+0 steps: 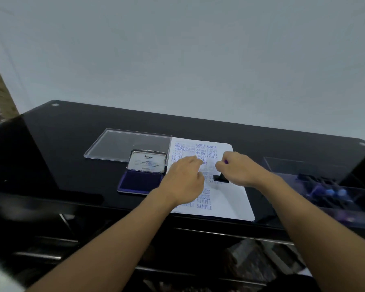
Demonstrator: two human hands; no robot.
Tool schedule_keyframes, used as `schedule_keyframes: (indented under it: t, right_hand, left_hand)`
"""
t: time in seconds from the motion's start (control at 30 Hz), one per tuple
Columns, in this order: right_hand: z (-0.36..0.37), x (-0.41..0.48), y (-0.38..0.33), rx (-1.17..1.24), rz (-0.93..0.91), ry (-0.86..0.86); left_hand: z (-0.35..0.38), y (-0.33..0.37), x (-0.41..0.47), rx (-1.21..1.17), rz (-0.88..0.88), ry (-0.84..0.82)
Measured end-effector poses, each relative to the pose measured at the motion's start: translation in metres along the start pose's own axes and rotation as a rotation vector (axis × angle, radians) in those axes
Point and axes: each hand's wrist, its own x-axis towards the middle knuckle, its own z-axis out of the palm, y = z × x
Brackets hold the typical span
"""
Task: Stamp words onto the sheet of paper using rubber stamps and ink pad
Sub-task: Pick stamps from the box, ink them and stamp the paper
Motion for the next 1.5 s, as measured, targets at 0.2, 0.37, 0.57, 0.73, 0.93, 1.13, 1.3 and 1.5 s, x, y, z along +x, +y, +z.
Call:
schedule_keyframes:
  t: [0.2, 0.37, 0.57, 0.73, 0.93, 1.13, 1.3, 1.5]
  right_hand:
    - [0.008, 0.002, 0.001, -0.037, -0.009, -0.043]
    - [0.010, 0.002, 0.000, -0.050, -0.023, -0.046]
    - [0.013, 0.002, -0.002, -0.057, -0.017, -0.030]
    - [0.021, 0.005, 0.000, -0.076, -0.005, -0.021]
    - [0.029, 0.007, 0.001, -0.085, 0.008, 0.015]
    - [0.030, 0.012, 0.000, -0.097, 0.008, 0.004]
    - [0.029, 0.007, -0.002, -0.105, -0.014, 0.023]
    - [0.033, 0.005, -0.001, -0.114, -0.024, 0.057]
  left_hand:
    - [0.027, -0.008, 0.012, 0.082, -0.017, -0.036]
    - [0.036, -0.012, 0.011, 0.102, -0.034, -0.017]
    - [0.039, -0.013, 0.010, 0.101, -0.014, 0.007]
    - [0.041, -0.015, 0.009, 0.092, 0.000, 0.035]
    - [0.044, -0.018, 0.008, 0.115, 0.019, 0.052]
    - [0.044, -0.018, 0.007, 0.133, 0.030, 0.052]
    - [0.044, -0.018, 0.007, 0.142, 0.032, 0.059]
    - [0.044, -0.018, 0.007, 0.140, 0.022, 0.048]
